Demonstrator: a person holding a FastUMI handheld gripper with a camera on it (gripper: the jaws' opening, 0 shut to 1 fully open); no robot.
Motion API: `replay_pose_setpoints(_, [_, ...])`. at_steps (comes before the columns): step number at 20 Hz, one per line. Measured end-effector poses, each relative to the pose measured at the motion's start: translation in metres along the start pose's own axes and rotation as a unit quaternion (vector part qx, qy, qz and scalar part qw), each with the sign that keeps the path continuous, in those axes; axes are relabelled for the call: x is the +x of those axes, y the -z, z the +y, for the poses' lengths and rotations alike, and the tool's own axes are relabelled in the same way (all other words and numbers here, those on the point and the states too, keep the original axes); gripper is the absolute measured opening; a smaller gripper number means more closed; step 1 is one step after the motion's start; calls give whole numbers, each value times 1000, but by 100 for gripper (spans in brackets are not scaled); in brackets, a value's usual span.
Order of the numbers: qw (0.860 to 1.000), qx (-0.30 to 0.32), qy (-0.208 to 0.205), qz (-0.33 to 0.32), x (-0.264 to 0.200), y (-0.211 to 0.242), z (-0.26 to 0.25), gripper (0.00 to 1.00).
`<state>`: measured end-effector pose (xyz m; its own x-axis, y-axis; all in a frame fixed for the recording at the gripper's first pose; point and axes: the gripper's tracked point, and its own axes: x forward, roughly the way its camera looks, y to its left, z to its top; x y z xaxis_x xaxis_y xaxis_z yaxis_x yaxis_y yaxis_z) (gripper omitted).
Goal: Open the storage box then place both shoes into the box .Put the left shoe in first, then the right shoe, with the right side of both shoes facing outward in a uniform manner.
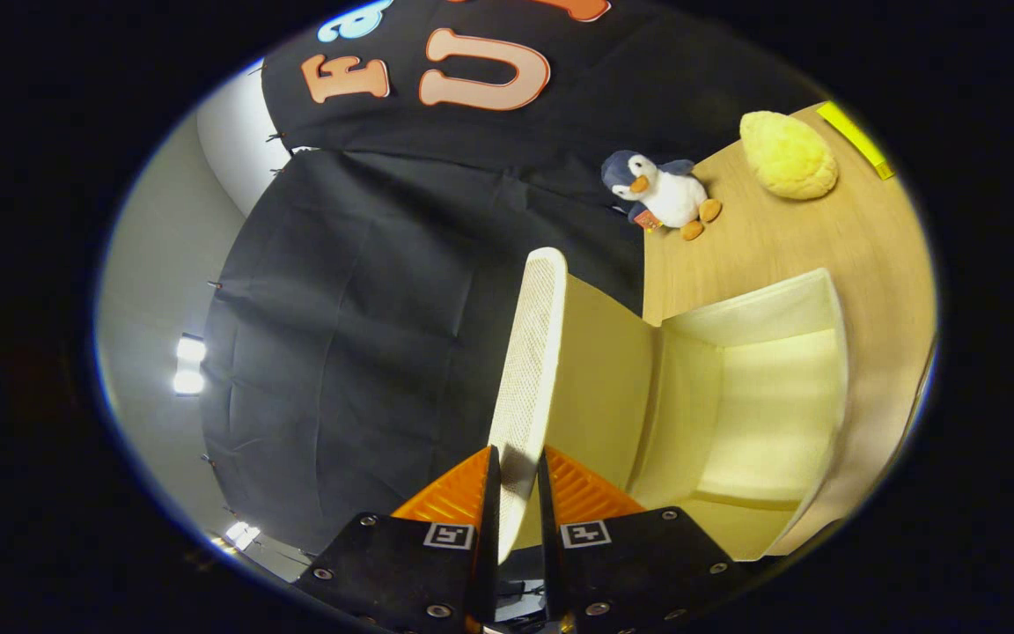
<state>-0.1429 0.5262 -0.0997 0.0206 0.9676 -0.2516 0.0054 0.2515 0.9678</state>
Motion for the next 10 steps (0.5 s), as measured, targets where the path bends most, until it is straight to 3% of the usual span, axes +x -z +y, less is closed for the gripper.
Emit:
replay_pose_setpoints(6, [999,-26,15,-13,70,9,27,22])
replay_pose_setpoints(10, [996,-50,74,-25,102,15,14,27])
